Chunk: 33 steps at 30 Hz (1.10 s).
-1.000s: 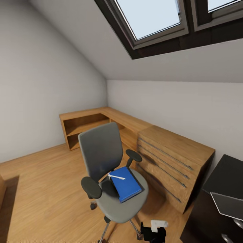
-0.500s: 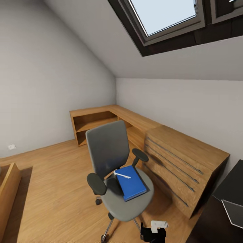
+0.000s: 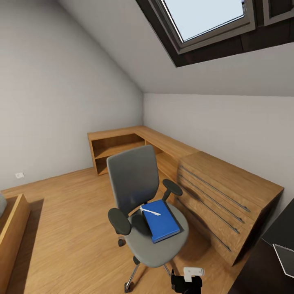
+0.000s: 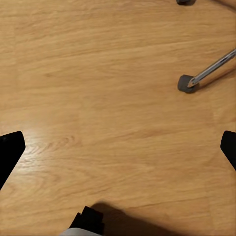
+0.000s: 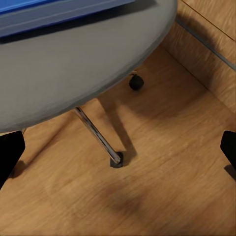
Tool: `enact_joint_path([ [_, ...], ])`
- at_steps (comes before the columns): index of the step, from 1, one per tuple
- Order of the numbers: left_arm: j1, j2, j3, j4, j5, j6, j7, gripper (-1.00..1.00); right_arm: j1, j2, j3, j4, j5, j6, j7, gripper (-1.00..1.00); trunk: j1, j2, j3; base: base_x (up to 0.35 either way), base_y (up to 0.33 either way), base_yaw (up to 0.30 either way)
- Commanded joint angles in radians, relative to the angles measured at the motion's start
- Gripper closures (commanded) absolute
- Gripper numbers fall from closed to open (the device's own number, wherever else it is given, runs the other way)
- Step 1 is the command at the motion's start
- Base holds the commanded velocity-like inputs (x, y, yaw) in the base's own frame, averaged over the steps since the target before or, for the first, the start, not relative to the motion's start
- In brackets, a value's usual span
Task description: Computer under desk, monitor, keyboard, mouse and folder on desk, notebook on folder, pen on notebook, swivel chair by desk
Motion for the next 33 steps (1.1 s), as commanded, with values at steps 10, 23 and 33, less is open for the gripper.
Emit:
enact_joint_path([
  [10, 0.000, 0.002, -0.003, 0.001, 0.008, -0.003, 0.004, -1.00, -0.001, 0.001, 0.009, 0.002, -0.011, -0.008, -0.003, -1.00, 0.000, -0.001, -0.001, 0.000, 0.000, 0.131],
  [23, 0.000, 0.011, -0.003, 0.001, 0.008, -0.003, 0.005, -1.00, -0.001, -0.001, 0.009, 0.002, -0.010, -0.008, -0.003, -1.00, 0.000, -0.001, -0.001, 0.000, 0.000, 0.276],
  [33, 0.000, 0.009, -0.005, 0.008, 0.010, -0.074, 0.004, -1.00, -0.001, -0.004, 0.007, -0.001, -0.009, -0.009, -0.003, -1.00, 0.000, -0.001, -0.001, 0.000, 0.000, 0.277],
])
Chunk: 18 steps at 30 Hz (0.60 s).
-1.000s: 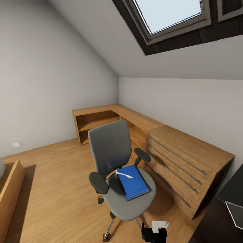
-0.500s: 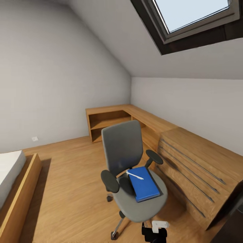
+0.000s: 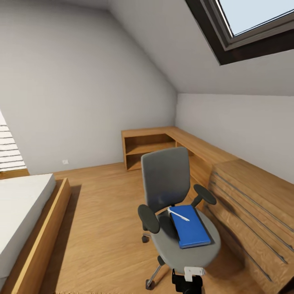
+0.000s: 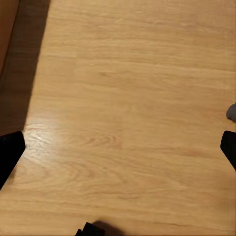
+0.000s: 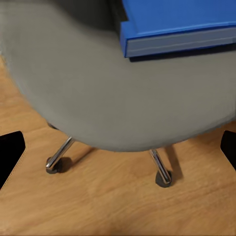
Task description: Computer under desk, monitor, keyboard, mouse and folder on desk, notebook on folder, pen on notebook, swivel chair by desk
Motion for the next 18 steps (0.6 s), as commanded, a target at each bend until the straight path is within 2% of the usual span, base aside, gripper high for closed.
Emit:
enact_joint_path([
  [1, -0.001, 0.000, -0.003, 0.001, 0.009, -0.006, 0.004, -1.00, -0.001, 0.000, 0.009, 0.002, -0.010, -0.004, -0.002, -1.00, 0.000, -0.001, -0.001, 0.000, 0.000, 0.277],
  [18, -0.001, 0.002, -0.006, 0.037, 0.007, -0.012, 0.004, -1.00, -0.001, -0.005, 0.010, 0.001, -0.009, -0.004, -0.002, -1.00, 0.000, -0.001, -0.006, 0.000, 0.000, 0.273],
])
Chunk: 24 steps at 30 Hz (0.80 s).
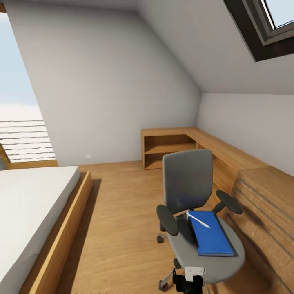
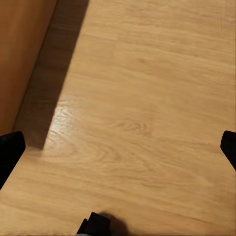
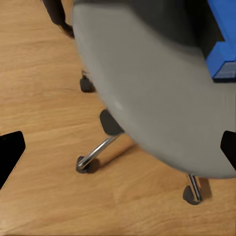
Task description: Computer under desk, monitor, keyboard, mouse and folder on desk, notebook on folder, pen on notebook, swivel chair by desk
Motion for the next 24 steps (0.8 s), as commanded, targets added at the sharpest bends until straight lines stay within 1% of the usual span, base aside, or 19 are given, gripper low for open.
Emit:
enact_joint_path([
  [1, -0.001, 0.000, -0.004, 0.001, 0.009, -0.004, 0.004, -1.00, -0.001, 0.000, 0.009, 0.002, -0.010, -0.004, -0.002, -1.00, 0.000, -0.001, -0.002, 0.000, 0.000, 0.267],
  [6, -0.001, 0.000, -0.004, 0.003, 0.010, -0.003, 0.004, -1.00, -0.001, 0.000, 0.009, 0.002, -0.010, -0.004, -0.002, -1.00, 0.000, -0.001, -0.004, 0.000, -0.016, 0.209],
  [14, -0.001, -0.003, -0.006, 0.002, 0.007, -0.005, 0.004, -1.00, -0.001, 0.000, 0.009, 0.000, -0.010, -0.004, -0.002, -1.00, 0.000, -0.001, -0.004, 0.000, -0.033, 0.034],
  [17, -0.001, -0.007, -0.009, -0.074, 0.008, -0.003, 0.005, -1.00, -0.001, -0.001, 0.010, -0.008, -0.009, -0.003, -0.004, -1.00, 0.000, -0.001, -0.004, 0.000, 0.000, 0.000],
  [19, -0.001, -0.008, -0.009, -0.155, 0.009, 0.008, 0.006, -1.00, -0.002, -0.016, 0.008, -0.029, -0.010, 0.005, -0.006, -1.00, 0.000, -0.001, -0.004, 0.000, 0.000, 0.000],
  [20, -0.001, -0.008, -0.010, -0.197, 0.009, 0.026, 0.007, -1.00, -0.003, -0.031, 0.007, -0.054, -0.011, 0.017, -0.007, -1.00, 0.000, -0.001, -0.004, 0.000, 0.000, 0.000],
  [21, -0.001, -0.008, -0.010, -0.242, 0.010, 0.063, 0.007, -1.00, -0.003, -0.048, 0.007, -0.094, -0.013, 0.048, -0.008, -1.00, 0.000, -0.001, -0.004, 0.000, 0.000, 0.000],
  [22, -0.001, -0.008, -0.011, -0.267, 0.010, 0.088, 0.008, -1.00, -0.003, -0.057, 0.007, -0.120, -0.014, 0.074, -0.008, -1.00, 0.000, -0.001, -0.004, 0.000, 0.000, 0.000],
  [23, -0.001, -0.008, -0.011, -0.323, 0.010, 0.149, 0.009, -1.00, -0.003, -0.076, 0.005, -0.182, -0.015, 0.142, -0.008, -1.00, 0.000, -0.001, -0.004, 0.000, 0.000, 0.000],
  [24, -0.001, -0.008, -0.011, -0.353, 0.010, 0.182, 0.009, -1.00, -0.004, -0.086, 0.005, -0.219, -0.016, 0.182, -0.008, -1.00, 0.000, -0.001, -0.004, 0.000, 0.000, 0.000],
])
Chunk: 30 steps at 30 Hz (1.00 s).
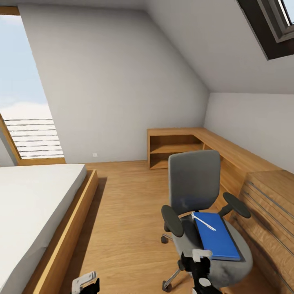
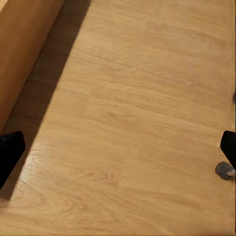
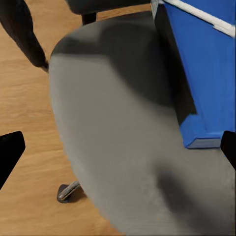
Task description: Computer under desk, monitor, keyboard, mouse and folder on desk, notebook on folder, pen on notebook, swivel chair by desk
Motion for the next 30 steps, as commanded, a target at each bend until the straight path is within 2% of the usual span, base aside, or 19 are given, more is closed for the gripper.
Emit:
enact_joint_path([
  [1, 0.000, 0.001, -0.002, -0.068, 0.007, 0.072, 0.007, -1.00, -0.001, -0.024, 0.007, -0.082, -0.013, 0.085, -0.003, -1.00, 0.000, -0.001, -0.001, 0.000, 0.000, 0.000],
  [2, 0.000, 0.001, -0.002, -0.100, 0.007, 0.105, 0.008, -1.00, -0.001, -0.036, 0.005, -0.127, -0.015, 0.131, -0.003, -1.00, 0.000, -0.001, -0.001, 0.000, 0.000, 0.000],
  [3, 0.000, 0.001, -0.002, -0.131, 0.007, 0.136, 0.008, -1.00, -0.001, -0.062, 0.000, -0.218, -0.019, 0.222, -0.002, -1.00, 0.000, -0.001, -0.001, 0.000, 0.000, 0.000],
  [4, 0.000, 0.002, -0.002, -0.191, 0.007, 0.195, 0.010, -1.00, -0.001, -0.076, -0.003, -0.263, -0.022, 0.265, -0.001, -1.00, 0.000, -0.001, -0.001, 0.000, 0.000, 0.000],
  [5, 0.000, 0.002, -0.002, -0.218, 0.007, 0.221, 0.011, -1.00, -0.001, -0.088, -0.007, -0.307, -0.026, 0.308, -0.001, -1.00, 0.000, -0.001, -0.001, 0.000, 0.000, 0.000],
  [6, 0.000, 0.002, -0.002, -0.268, 0.007, 0.268, 0.013, -1.00, -0.001, -0.110, -0.017, -0.385, -0.038, 0.386, -0.001, -1.00, 0.000, -0.001, -0.001, 0.000, 0.000, 0.000],
  [7, 0.000, 0.002, -0.001, -0.289, 0.007, 0.288, 0.014, -1.00, -0.001, -0.120, -0.022, -0.419, -0.046, 0.423, 0.000, -1.00, 0.000, -0.001, -0.001, 0.000, 0.000, 0.000],
  [8, 0.001, 0.003, -0.001, -0.322, 0.008, 0.323, 0.015, -1.00, -0.001, -0.138, -0.033, -0.474, -0.065, 0.493, 0.000, -1.00, 0.000, -0.001, -0.001, 0.000, 0.000, 0.000],
  [11, -0.003, 0.001, 0.000, -0.356, 0.011, 0.385, 0.017, -1.00, -0.003, -0.170, -0.046, -0.538, -0.094, 0.606, 0.004, -1.00, 0.000, -0.001, -0.001, 0.000, 0.000, 0.000],
  [13, -0.026, -0.010, 0.000, -0.366, 0.013, 0.435, 0.018, -1.00, -0.011, -0.194, -0.050, -0.558, -0.105, 0.666, 0.019, -1.00, 0.000, -0.001, -0.001, 0.000, 0.000, 0.000],
  [14, -0.050, -0.024, 0.000, -0.369, 0.013, 0.471, 0.019, -1.00, -0.026, -0.210, -0.052, -0.561, -0.109, 0.695, 0.040, -1.00, 0.000, -0.001, -0.001, 0.000, 0.000, 0.000],
  [17, -0.088, -0.045, 0.001, -0.366, 0.013, 0.523, 0.027, -1.00, -0.059, -0.234, -0.053, -0.549, -0.112, 0.733, 0.086, -1.00, 0.000, -0.001, -0.001, 0.000, 0.000, 0.000],
  [20, -0.130, -0.060, 0.002, -0.360, 0.013, 0.575, 0.061, -1.00, -0.112, -0.266, -0.054, -0.492, -0.114, 0.782, 0.162, -1.00, 0.000, -0.001, -0.001, 0.000, 0.000, 0.000],
  [23, -0.155, -0.068, 0.007, -0.361, 0.015, 0.601, 0.101, -1.00, -0.183, -0.306, -0.055, -0.363, -0.112, 0.815, 0.259, -1.00, 0.000, -0.001, -0.001, 0.000, 0.000, 0.000],
  [24, -0.161, -0.070, 0.014, -0.363, 0.021, 0.606, 0.111, -1.00, -0.221, -0.327, -0.055, -0.282, -0.108, 0.822, 0.311, -1.00, 0.000, -0.001, -0.001, 0.000, 0.000, 0.000],
  [27, -0.165, -0.072, 0.021, -0.364, 0.027, 0.609, 0.117, -1.00, -0.251, -0.343, -0.051, -0.218, -0.093, 0.827, 0.363, -1.00, 0.000, -0.001, -0.001, 0.000, 0.000, 0.000],
  [28, -0.166, -0.073, 0.022, -0.363, 0.028, 0.608, 0.120, -1.00, -0.258, -0.346, -0.048, -0.199, -0.078, 0.828, 0.381, -1.00, 0.000, -0.001, -0.001, 0.000, 0.000, 0.000],
  [29, -0.167, -0.071, 0.024, -0.362, 0.028, 0.608, 0.122, -1.00, -0.267, -0.348, -0.044, -0.177, -0.021, 0.830, 0.403, -1.00, 0.000, -0.001, -0.001, 0.000, 0.000, 0.000],
  [30, -0.167, -0.071, 0.025, -0.361, 0.028, 0.608, 0.122, -1.00, -0.268, -0.348, -0.044, -0.175, -0.009, 0.830, 0.406, -1.00, 0.000, -0.001, -0.001, 0.000, 0.000, 0.000],
])
